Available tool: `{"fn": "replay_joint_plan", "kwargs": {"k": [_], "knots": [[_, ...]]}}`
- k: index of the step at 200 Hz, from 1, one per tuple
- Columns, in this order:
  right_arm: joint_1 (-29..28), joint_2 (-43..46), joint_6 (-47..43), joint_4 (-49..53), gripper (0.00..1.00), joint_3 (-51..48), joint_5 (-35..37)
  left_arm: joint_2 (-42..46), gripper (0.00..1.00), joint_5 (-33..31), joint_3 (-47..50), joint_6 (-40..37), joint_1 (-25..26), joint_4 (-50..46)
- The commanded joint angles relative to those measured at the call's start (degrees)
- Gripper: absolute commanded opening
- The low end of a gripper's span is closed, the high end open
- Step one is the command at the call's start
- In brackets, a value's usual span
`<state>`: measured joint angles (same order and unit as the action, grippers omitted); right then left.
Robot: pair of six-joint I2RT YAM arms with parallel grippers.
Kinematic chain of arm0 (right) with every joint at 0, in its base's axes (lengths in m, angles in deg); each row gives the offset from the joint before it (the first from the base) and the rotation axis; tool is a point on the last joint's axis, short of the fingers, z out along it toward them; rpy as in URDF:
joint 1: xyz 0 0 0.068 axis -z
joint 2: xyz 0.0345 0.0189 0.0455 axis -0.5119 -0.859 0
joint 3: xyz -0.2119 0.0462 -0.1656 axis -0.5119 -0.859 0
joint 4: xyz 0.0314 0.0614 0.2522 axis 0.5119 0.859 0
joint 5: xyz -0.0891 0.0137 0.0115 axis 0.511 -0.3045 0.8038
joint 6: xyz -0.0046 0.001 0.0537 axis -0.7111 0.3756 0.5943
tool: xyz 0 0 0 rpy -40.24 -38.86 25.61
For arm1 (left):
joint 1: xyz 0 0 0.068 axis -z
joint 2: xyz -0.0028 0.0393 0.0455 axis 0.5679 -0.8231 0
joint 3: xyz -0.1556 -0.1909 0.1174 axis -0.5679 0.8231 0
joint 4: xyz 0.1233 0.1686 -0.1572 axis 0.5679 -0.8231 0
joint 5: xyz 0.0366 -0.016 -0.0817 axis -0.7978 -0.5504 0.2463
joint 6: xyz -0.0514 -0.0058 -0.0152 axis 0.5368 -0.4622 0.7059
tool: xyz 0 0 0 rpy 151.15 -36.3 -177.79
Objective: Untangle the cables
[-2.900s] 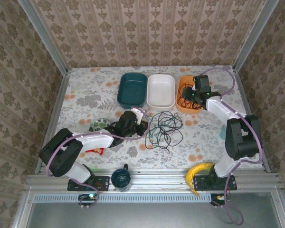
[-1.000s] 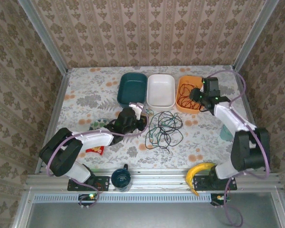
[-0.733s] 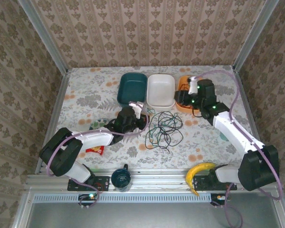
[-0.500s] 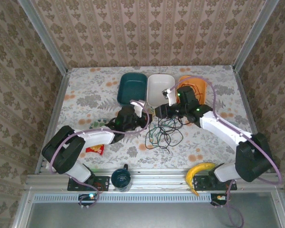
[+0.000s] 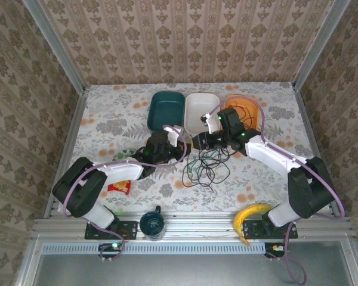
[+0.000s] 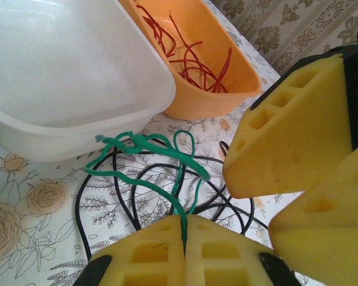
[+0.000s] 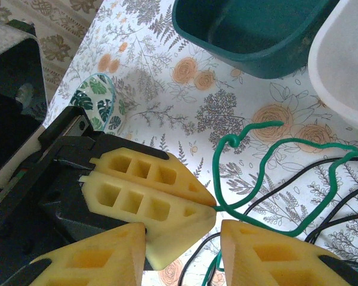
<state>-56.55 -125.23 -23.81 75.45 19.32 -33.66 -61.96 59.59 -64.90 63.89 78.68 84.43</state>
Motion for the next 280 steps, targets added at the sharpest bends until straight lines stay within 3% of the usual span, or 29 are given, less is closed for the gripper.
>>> {"fn": "replay_joint_plan", "kwargs": {"k": [1,62,159,179,223,250,280], "knots": [[0.0,-1.6,0.4,-0.9,0.39,1.7,6.5,1.1,0.00,6.1,-1.1,0.4,0.9,3.4],[0.3,-0.2,0.3,-0.5,0.38,1.2,11.0,1.9,0.00,5.7,-1.1,-0.7,0.9,0.6],[0.3,-1.3,2.5,-1.1,0.31,-0.5,7.3,2.7,0.00,2.4,-1.9,-1.8,0.9,-1.4],[0.3,-1.1,3.2,-1.4,0.27,-1.3,7.3,2.7,0.00,1.4,-2.4,-2.0,0.8,-2.3],[0.5,-1.0,4.1,-1.1,0.06,-2.1,9.2,3.2,0.00,0.7,-2.7,-2.1,0.6,-3.2],[1.4,-0.4,5.2,-0.9,0.00,-2.3,12.2,3.7,0.00,0.1,-2.4,-2.3,0.6,-3.4],[5.0,0.7,8.8,-2.5,0.00,-3.5,13.1,4.8,0.00,-1.0,-0.9,-1.8,0.5,-2.0]]}}
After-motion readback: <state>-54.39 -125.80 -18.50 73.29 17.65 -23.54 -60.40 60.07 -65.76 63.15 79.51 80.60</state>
